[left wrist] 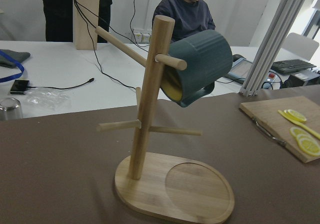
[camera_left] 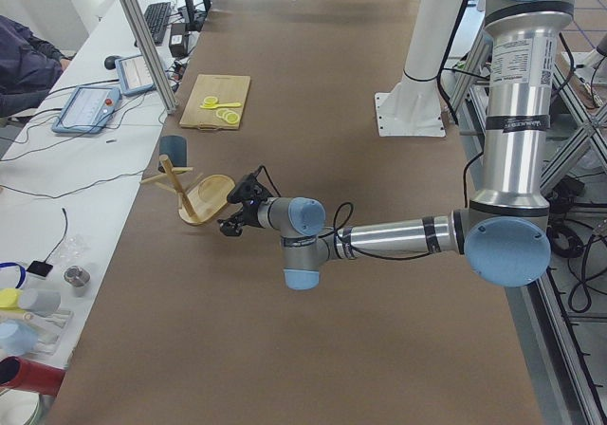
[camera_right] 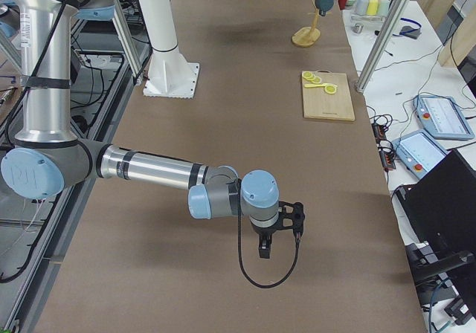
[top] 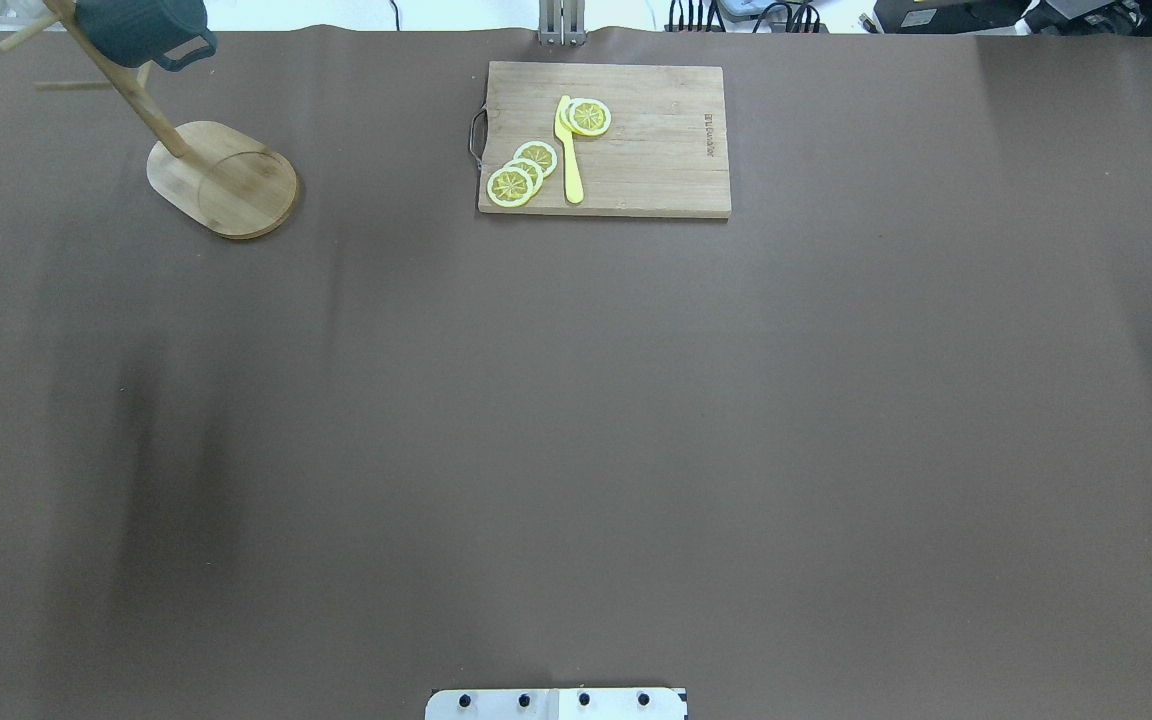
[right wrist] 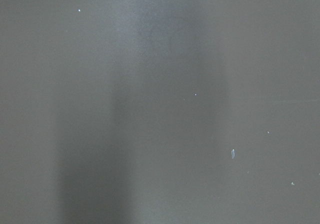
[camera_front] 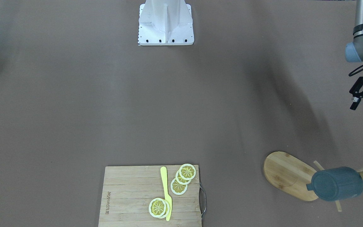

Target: Hang cup on storage rack

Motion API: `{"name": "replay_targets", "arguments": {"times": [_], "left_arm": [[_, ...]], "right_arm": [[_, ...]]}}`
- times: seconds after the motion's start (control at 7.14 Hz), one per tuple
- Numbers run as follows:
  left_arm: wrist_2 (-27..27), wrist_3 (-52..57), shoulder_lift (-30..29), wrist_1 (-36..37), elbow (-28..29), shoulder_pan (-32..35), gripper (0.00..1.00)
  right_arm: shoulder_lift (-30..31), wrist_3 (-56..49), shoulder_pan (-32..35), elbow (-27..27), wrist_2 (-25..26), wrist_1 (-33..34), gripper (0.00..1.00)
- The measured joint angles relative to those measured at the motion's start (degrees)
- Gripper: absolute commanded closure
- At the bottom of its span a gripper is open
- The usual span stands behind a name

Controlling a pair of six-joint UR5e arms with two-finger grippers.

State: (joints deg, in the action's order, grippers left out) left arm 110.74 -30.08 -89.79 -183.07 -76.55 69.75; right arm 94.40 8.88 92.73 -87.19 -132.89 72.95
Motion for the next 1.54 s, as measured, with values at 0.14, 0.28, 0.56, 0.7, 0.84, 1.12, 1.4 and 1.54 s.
{"name": "replay_targets", "arguments": {"times": [0.14, 0.28, 0.56, 0.7, 0.84, 1.12, 1.4, 1.54], "left_arm": [[-0.02, 9.31, -0.01, 4.53, 0.00, 2.65, 0.01], [-0.12, 18.10, -0.05, 8.91, 0.00, 5.46, 0.01], [-0.42, 33.57, -0.47, 17.64, -0.03, 11.33, 0.01], [-0.42, 39.62, -0.86, 23.04, -0.66, 13.82, 0.01], [-0.31, 43.61, -1.17, 30.10, -2.76, 15.35, 0.01], [-0.01, 46.01, -0.75, 48.88, -11.71, 16.50, 0.01], [3.34, 45.77, -0.95, 71.01, -20.43, 17.26, 0.01], [6.05, 45.08, -1.07, 77.97, -21.88, 18.10, 0.01]], "right_arm": [[0.00, 0.00, 0.00, 0.00, 0.00, 0.00, 0.00], [0.00, 0.00, 0.00, 0.02, 0.00, 0.00, 0.00], [0.00, 0.00, 0.07, 0.04, 0.00, 0.00, 0.00], [0.07, -0.02, 0.07, 0.04, 0.00, -0.02, 0.00], [0.18, -0.06, 0.06, 0.03, 0.00, -0.05, 0.00], [0.35, -0.08, 0.06, 0.00, 0.00, -0.08, 0.00], [0.64, -0.09, 0.08, 0.00, 0.00, -0.14, 0.00], [0.73, -0.09, 0.08, 0.00, 0.02, -0.15, 0.00]]}}
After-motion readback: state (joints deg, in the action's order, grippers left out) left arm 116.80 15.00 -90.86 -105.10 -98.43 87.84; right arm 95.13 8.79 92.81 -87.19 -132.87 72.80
